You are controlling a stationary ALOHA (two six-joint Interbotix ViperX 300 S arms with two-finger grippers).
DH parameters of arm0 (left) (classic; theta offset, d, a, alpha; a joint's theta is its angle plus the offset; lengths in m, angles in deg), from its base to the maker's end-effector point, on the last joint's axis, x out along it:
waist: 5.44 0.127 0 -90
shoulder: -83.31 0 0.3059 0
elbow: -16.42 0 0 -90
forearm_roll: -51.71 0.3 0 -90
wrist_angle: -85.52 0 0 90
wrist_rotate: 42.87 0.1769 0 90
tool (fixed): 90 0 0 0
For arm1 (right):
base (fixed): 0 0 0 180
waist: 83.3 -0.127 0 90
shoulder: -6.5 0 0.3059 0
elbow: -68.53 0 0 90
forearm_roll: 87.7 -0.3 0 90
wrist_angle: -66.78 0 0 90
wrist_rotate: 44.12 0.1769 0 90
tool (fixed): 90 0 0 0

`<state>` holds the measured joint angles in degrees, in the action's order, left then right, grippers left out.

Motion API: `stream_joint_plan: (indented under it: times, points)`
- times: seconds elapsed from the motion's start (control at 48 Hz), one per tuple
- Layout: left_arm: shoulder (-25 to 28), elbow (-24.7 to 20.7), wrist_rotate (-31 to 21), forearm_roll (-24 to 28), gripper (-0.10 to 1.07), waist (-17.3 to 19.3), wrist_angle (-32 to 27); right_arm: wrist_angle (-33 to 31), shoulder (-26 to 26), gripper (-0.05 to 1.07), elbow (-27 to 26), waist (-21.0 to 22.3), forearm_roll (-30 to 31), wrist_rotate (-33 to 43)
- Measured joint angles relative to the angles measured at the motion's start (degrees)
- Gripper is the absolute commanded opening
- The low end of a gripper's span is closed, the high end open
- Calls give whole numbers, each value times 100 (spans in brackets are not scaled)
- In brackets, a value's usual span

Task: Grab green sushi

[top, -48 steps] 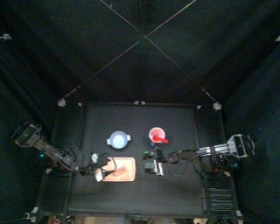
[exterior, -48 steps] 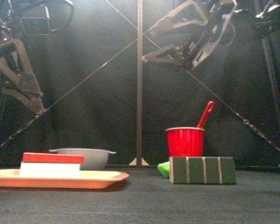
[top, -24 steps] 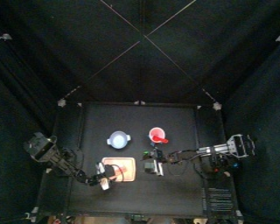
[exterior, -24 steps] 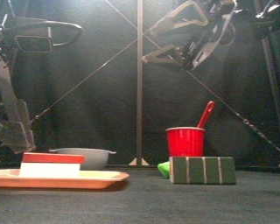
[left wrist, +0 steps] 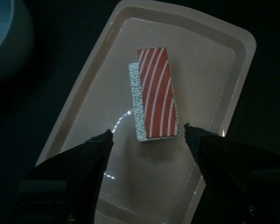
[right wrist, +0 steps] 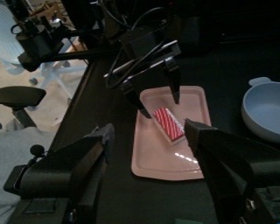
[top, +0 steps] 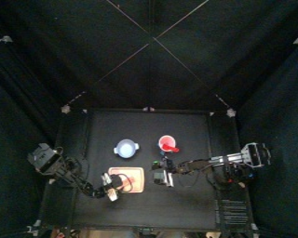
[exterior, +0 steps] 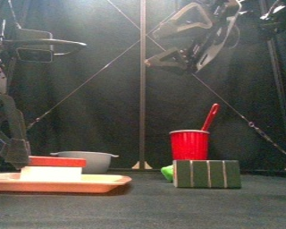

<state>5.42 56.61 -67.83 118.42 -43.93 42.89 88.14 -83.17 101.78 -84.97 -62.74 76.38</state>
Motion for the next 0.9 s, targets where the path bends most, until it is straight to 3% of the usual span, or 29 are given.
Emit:
stream_joint_plan:
  times: [0.521,0.896]
  points:
    - [299,0,-457,352,98,220,176,0,62,96,-9,9,0,0]
    - [483,-70,-475,369,96,334,308,0,97,96,0,9,-9,0]
